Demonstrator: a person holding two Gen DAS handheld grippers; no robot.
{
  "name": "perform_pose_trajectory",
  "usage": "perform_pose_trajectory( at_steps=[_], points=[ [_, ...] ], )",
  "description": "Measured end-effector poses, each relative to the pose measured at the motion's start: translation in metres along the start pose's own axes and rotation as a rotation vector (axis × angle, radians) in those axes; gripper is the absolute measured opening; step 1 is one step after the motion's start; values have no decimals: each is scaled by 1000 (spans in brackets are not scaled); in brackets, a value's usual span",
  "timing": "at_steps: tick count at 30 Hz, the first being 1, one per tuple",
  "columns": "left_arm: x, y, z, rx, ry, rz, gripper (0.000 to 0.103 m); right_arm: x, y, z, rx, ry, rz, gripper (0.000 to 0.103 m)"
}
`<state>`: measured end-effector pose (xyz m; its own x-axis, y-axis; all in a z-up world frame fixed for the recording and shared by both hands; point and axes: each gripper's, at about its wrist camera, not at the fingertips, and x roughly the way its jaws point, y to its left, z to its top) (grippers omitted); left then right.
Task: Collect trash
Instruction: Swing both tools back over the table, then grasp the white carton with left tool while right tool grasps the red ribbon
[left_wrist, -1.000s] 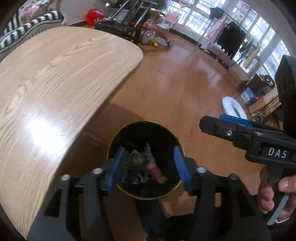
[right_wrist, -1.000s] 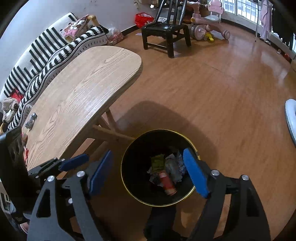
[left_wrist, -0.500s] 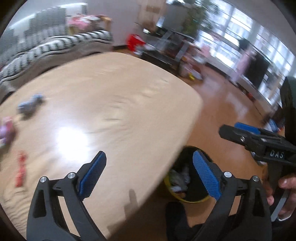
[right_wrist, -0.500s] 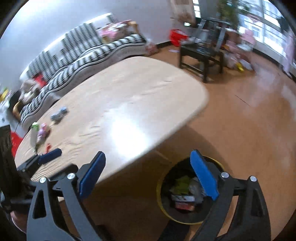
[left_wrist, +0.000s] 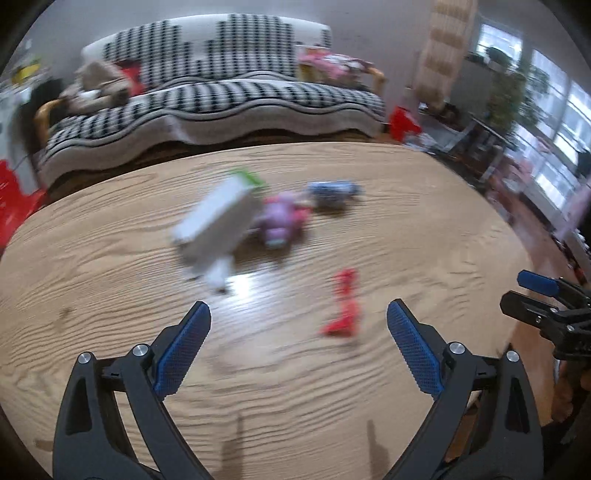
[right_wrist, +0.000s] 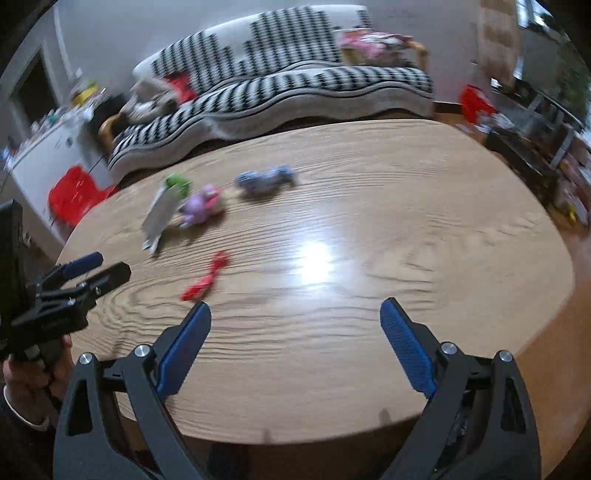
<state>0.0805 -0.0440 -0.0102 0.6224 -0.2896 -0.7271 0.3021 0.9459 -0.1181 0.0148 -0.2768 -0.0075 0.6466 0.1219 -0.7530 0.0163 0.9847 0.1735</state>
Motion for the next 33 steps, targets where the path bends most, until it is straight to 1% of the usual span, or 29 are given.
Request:
perform_pose_trajectory(
  at_steps=[3,7,10,13,15,17,19,22,24,29,31,32,33],
  points=[
    [-6,28,-5,-40,4,43,93,21,31,2,-49,22,16,90],
    [-13,55,-5,-79,-5,64,93,48,64,4,-100,50,20,88],
    [-12,61,-3,-82,-12,76,93,59,76,4,-118,62,17,86],
    [-7,66,0,-68,-17,95,93,67,77,5,-118,67,13,86],
    [2,67,6,-51,-21,110,93,75,79,7,-116,69,2,86],
    [13,65,14,-35,-22,111,93,86,78,10,-112,81,0,82],
    [26,62,22,2,-23,105,93,96,79,13,-113,96,1,79],
    [50,56,34,83,-24,120,93,108,83,16,-137,105,-3,79],
    [66,53,42,117,-14,125,93,117,86,18,-153,115,-13,77],
    [99,50,62,185,1,108,93,137,88,20,-180,144,-21,69],
    [112,49,66,210,22,105,93,140,92,20,-215,132,-41,64],
    [116,49,67,217,31,97,93,141,93,20,-216,131,-33,63],
    [120,49,68,224,36,87,93,141,93,21,-218,128,-32,59]
  ],
)
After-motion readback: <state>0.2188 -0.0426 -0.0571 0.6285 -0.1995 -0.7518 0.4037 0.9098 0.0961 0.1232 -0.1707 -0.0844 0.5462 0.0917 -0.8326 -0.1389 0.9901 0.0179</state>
